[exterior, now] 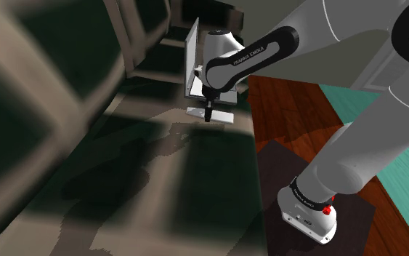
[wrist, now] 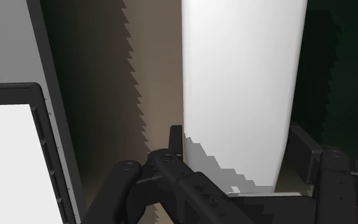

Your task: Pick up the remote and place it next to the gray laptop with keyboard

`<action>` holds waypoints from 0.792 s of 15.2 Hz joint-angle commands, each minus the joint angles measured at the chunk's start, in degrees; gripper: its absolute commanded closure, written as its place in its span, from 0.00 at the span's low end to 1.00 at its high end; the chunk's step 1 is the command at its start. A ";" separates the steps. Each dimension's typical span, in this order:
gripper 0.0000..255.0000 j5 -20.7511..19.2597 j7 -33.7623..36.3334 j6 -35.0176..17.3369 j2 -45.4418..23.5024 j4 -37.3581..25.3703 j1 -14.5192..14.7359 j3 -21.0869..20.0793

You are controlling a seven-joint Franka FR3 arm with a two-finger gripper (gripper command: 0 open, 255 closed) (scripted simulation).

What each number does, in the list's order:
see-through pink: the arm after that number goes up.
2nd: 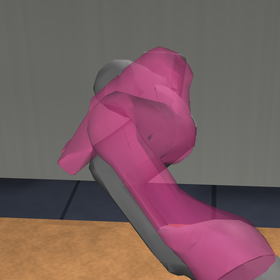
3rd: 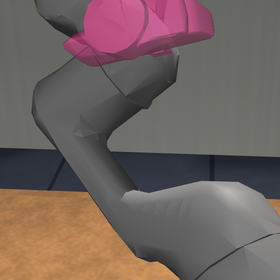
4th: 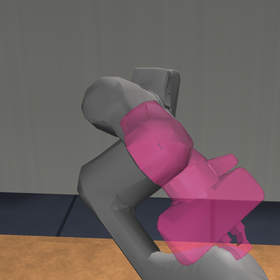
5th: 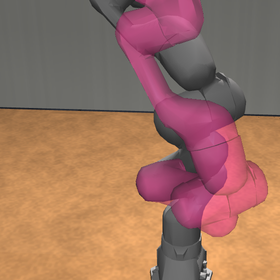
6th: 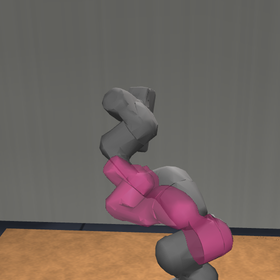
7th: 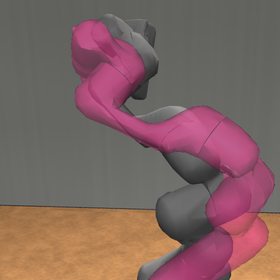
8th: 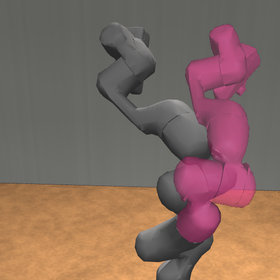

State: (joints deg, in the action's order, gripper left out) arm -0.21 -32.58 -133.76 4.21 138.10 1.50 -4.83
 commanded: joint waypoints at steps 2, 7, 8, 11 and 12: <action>0.00 0.00 0.00 -0.02 0.00 -0.01 0.00 0.00; 0.00 0.00 0.00 -0.02 -0.01 -0.01 0.00 0.00; 0.00 0.15 -0.11 2.02 1.27 -0.78 0.02 0.01; 0.00 0.46 -0.34 7.66 4.36 -3.33 0.06 0.07; 0.00 0.46 -0.34 7.66 4.36 -3.33 0.06 0.07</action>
State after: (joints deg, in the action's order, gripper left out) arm 0.22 -32.82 -126.89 8.19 135.10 1.59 -4.81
